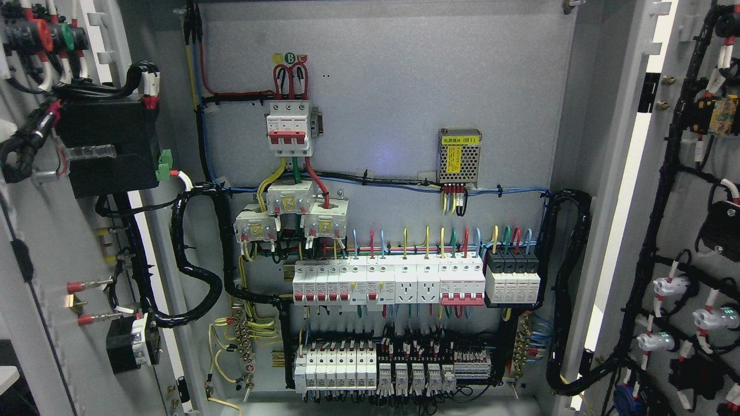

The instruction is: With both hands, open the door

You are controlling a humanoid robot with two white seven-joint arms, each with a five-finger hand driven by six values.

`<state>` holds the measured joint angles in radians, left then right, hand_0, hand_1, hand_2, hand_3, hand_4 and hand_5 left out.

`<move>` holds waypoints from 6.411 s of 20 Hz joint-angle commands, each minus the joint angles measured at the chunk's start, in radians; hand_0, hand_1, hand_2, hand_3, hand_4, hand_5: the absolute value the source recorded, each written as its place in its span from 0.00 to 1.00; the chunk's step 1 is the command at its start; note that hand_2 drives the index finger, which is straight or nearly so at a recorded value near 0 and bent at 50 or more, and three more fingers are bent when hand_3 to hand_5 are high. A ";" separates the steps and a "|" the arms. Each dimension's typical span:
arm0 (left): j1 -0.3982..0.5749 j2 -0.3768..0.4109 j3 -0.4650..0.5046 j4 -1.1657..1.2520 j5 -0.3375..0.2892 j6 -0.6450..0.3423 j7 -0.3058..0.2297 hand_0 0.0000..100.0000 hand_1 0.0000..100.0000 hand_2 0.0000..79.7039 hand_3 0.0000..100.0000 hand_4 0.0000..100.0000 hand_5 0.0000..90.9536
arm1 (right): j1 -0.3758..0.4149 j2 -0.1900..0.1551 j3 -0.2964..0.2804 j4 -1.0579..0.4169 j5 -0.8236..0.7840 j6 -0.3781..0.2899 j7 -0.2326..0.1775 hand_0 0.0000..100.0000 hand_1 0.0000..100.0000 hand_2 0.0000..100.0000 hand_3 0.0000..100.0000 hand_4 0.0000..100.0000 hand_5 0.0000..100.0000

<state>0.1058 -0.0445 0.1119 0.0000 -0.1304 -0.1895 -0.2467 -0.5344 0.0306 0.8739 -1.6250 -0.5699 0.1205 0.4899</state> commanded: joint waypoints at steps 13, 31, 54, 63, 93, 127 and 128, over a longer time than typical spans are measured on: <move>0.000 0.000 0.000 -0.014 0.000 0.001 0.000 0.00 0.00 0.00 0.00 0.03 0.00 | 0.008 0.048 0.053 0.016 0.050 -0.013 -0.007 0.11 0.00 0.00 0.00 0.00 0.00; 0.116 -0.018 -0.041 -0.353 -0.012 -0.001 -0.002 0.00 0.00 0.00 0.00 0.03 0.00 | 0.261 -0.054 -0.323 0.002 0.153 -0.111 -0.071 0.11 0.00 0.00 0.00 0.00 0.00; 0.768 0.224 -0.334 -1.696 0.140 -0.152 -0.008 0.00 0.00 0.00 0.00 0.03 0.00 | 0.847 -0.399 -0.601 -0.223 0.170 -0.657 -0.178 0.11 0.00 0.00 0.00 0.00 0.00; 0.770 0.241 -0.186 -1.813 0.270 -0.268 -0.006 0.00 0.00 0.00 0.00 0.03 0.00 | 0.955 -0.416 -0.707 -0.257 0.168 -0.915 -0.178 0.11 0.00 0.00 0.00 0.00 0.00; 0.506 0.305 -0.115 -1.967 0.357 -0.587 -0.005 0.00 0.00 0.00 0.00 0.03 0.00 | 0.867 -0.431 -0.937 -0.411 0.124 -1.055 -0.180 0.11 0.00 0.00 0.00 0.00 0.00; 0.357 0.305 -0.097 -2.023 0.393 -0.955 0.006 0.00 0.00 0.00 0.00 0.03 0.00 | 0.958 -0.563 -0.994 -0.398 -0.088 -1.072 -0.168 0.11 0.00 0.00 0.00 0.00 0.00; 0.357 0.305 -0.083 -2.023 0.406 -0.955 0.006 0.00 0.00 0.00 0.00 0.03 0.00 | 0.961 -0.575 -0.992 -0.398 -0.100 -1.072 -0.168 0.11 0.00 0.00 0.00 0.00 0.00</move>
<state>0.4592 0.2546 -0.0005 -2.0117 0.2417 -0.7708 -0.2411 0.4058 -0.4755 -0.1202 -2.0398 -0.6479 -0.7853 0.3185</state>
